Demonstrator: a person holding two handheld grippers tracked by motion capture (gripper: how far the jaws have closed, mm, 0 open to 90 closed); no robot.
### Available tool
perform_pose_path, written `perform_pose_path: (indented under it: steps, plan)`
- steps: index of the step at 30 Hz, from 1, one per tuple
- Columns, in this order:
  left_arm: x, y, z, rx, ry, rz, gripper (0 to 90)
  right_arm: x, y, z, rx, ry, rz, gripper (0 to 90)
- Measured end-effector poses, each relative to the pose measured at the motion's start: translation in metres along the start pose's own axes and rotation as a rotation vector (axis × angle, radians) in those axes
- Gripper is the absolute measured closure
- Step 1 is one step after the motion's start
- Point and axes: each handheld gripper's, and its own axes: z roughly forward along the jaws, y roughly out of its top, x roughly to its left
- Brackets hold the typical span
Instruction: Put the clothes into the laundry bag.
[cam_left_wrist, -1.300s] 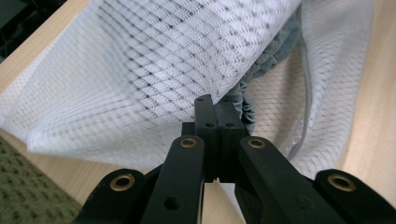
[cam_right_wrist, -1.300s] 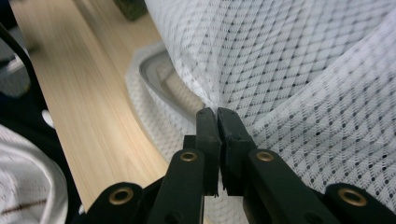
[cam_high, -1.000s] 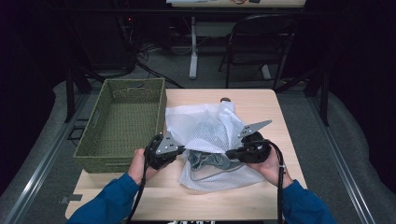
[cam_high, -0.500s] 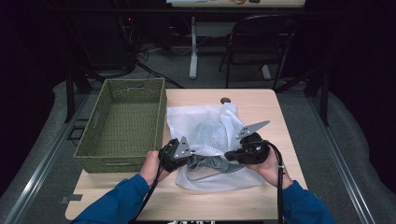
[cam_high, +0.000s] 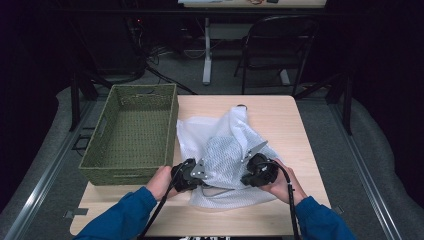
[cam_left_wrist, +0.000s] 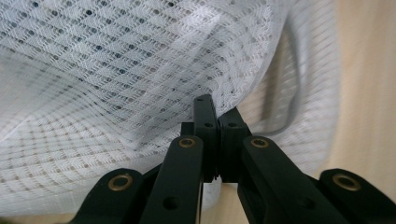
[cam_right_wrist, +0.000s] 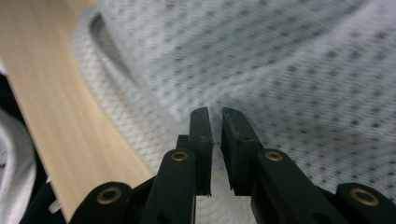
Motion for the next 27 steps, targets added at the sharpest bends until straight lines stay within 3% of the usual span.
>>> perform_pose_path:
  steps: [1,3,4,7,10,12,14,16,19,21,22,24,26,27]
  plan:
    - [0.000,0.000,0.003,0.033,-0.027,0.005,89.2,-0.003,-0.001,0.001,-0.007,-0.002,0.016,82.5]
    - [-0.002,-0.002,0.009,0.066,-0.012,-0.003,89.3,-0.010,-0.004,0.004,-0.004,-0.020,0.034,81.8]
    - [-0.002,-0.002,0.012,0.075,-0.019,-0.001,89.3,-0.012,-0.006,0.006,0.008,-0.028,0.047,81.8]
    - [-0.002,-0.003,0.020,0.077,-0.024,-0.042,87.4,-0.020,-0.010,0.011,0.025,-0.032,0.067,78.6]
    - [0.002,-0.006,0.020,0.085,-0.048,-0.066,77.8,-0.024,-0.013,0.011,0.033,-0.020,0.083,71.5]
    - [0.004,-0.009,0.018,0.102,-0.072,-0.073,66.6,-0.024,-0.013,0.009,0.041,-0.007,0.091,68.2]
    - [0.002,-0.012,0.013,0.074,-0.058,-0.076,57.8,-0.025,-0.014,0.009,0.061,0.018,0.132,64.3]
    - [-0.001,-0.011,0.004,0.024,-0.059,-0.076,52.7,-0.027,-0.015,0.009,0.067,0.032,0.124,59.5]
    - [-0.007,-0.006,-0.005,-0.039,-0.003,-0.069,46.9,-0.026,-0.014,0.006,0.054,0.059,0.121,47.9]
    - [-0.010,-0.003,-0.008,-0.051,0.021,-0.059,43.8,-0.025,-0.013,0.005,0.050,0.081,0.113,38.0]
    - [-0.010,-0.003,-0.009,-0.055,0.009,-0.068,37.9,-0.024,-0.013,0.005,0.052,0.053,0.104,20.3]
    - [-0.012,-0.003,-0.012,-0.078,0.026,-0.093,32.9,-0.022,-0.014,0.004,0.084,0.036,0.088,17.0]
    - [-0.013,-0.006,-0.017,-0.094,0.027,-0.123,22.9,-0.020,-0.020,0.000,0.062,0.018,0.079,15.0]
    - [-0.013,-0.008,-0.020,-0.106,0.028,-0.140,22.5,-0.019,-0.021,-0.003,0.058,0.010,0.085,14.2]
